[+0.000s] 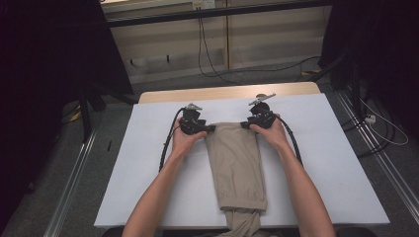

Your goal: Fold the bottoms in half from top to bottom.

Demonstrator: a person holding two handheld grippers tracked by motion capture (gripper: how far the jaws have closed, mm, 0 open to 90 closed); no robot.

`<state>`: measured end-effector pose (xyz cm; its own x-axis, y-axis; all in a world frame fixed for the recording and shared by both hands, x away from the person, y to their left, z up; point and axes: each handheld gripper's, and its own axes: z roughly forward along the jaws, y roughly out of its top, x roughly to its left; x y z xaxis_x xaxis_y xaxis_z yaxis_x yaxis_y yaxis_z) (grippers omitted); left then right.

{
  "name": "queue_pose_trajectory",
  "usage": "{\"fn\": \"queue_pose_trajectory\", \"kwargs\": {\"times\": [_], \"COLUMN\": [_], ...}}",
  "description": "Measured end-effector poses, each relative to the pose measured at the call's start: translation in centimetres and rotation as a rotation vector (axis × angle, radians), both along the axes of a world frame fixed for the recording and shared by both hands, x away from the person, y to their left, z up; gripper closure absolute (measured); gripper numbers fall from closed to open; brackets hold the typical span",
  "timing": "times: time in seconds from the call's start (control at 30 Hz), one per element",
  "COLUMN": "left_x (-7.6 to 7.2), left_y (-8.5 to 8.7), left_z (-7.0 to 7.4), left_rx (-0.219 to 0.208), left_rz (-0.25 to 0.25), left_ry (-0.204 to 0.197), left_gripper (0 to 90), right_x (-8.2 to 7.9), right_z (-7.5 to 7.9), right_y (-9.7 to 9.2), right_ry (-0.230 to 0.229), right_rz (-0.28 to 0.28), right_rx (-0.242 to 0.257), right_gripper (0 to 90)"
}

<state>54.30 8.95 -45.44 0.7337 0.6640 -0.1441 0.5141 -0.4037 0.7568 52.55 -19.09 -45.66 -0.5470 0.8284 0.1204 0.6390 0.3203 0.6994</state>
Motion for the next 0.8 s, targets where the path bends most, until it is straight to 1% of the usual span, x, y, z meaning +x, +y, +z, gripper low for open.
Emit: {"fn": "queue_pose_trajectory", "kwargs": {"times": [0.07,0.1,0.13,0.17,0.2,0.23,0.27,0.3,0.33,0.37,0.4,0.43,0.47,0.5,0.57,0.6,0.63,0.67,0.7,0.73,0.77,0.8], "left_x": [0.2,0.5,0.7,0.7,0.7,0.5,0.4,0.2,0.1,-0.1,-0.3,-0.6,-0.8,-0.9,-1.4,-1.5,-1.6,-1.6,-1.4,-1.3,-1.2,-1.2], "left_y": [-0.2,-0.2,-0.3,-0.5,-0.5,-0.7,-0.7,-1.0,-1.1,-1.0,-1.1,-1.2,-1.2,-1.2,-0.8,-0.6,-0.2,0.2,0.7,1.0,1.1,1.2], "left_z": [-0.2,-0.3,-0.5,-0.8,-0.9,-1.0,-1.0,-1.0,-0.9,-0.9,-1.0,-0.9,-1.0,-1.1,-1.0,-0.8,-0.5,-0.2,0.4,1.0,1.6,2.3], "left_rx": [0.000,0.016,0.012,-0.003,0.001,0.014,0.020,0.040,0.040,0.002,-0.009,-0.010,-0.045,-0.072,-0.098,-0.094,-0.093,-0.098,-0.131,-0.137,-0.152,-0.152], "left_rz": [0.009,0.013,0.011,0.005,0.003,0.006,0.006,0.000,-0.011,-0.067,-0.087,-0.083,-0.107,-0.131,-0.102,-0.099,-0.074,-0.058,-0.033,-0.022,-0.013,-0.002], "left_ry": [-0.007,-0.006,-0.005,0.004,-0.005,-0.023,-0.029,-0.042,-0.042,-0.011,-0.006,-0.003,0.040,0.075,0.094,0.094,0.069,0.062,0.052,0.038,0.022,0.008], "left_gripper": [32.8,30.3,29.4,30.1,31.3,32.8,34.6,35.4,38.4,48.4,65.5,66.3,71.0,80.6,83.2,84.1,84.5,84.8,85.0,85.1,85.2,85.3], "right_x": [-0.1,-0.1,-0.1,-0.1,-0.2,-0.2,-0.2,-0.3,-0.4,-0.5,-0.6,-0.7,-0.7,-0.8,-1.1,-1.3,-1.4,-1.5,-1.4,-1.4,-1.5,-1.4], "right_z": [0.1,0.2,0.2,0.2,0.2,0.2,0.2,0.2,0.2,0.2,0.3,0.3,0.3,0.3,0.5,0.6,0.8,1.2,1.5,2.2,2.6,3.0], "right_y": [-0.1,-0.1,-0.2,-0.3,-0.3,-0.3,-0.3,-0.3,-0.2,-0.1,0.0,0.1,0.1,0.2,0.5,0.5,0.5,0.2,0.1,-0.1,-0.1,-0.1], "right_ry": [0.016,0.022,0.028,0.031,0.035,0.035,0.035,0.040,0.049,0.053,0.052,0.049,0.052,0.039,0.015,-0.004,-0.013,-0.029,-0.039,-0.048,-0.061,-0.073], "right_rz": [0.015,0.023,0.030,0.036,0.038,0.042,0.044,0.046,0.073,0.081,0.072,0.067,0.068,0.064,0.052,0.039,0.035,0.014,0.005,-0.001,-0.002,-0.005], "right_rx": [-0.001,-0.001,0.001,0.003,0.008,0.008,0.008,0.007,0.019,0.023,0.017,0.017,0.016,0.006,-0.025,-0.031,-0.021,0.007,0.034,0.067,0.076,0.083], "right_gripper": [62.2,63.6,65.0,66.3,67.8,69.1,71.3,75.8,81.5,82.0,82.6,82.9,83.2,83.2,83.7,83.9,84.1,84.3,84.4,84.5,84.5,84.5]}}
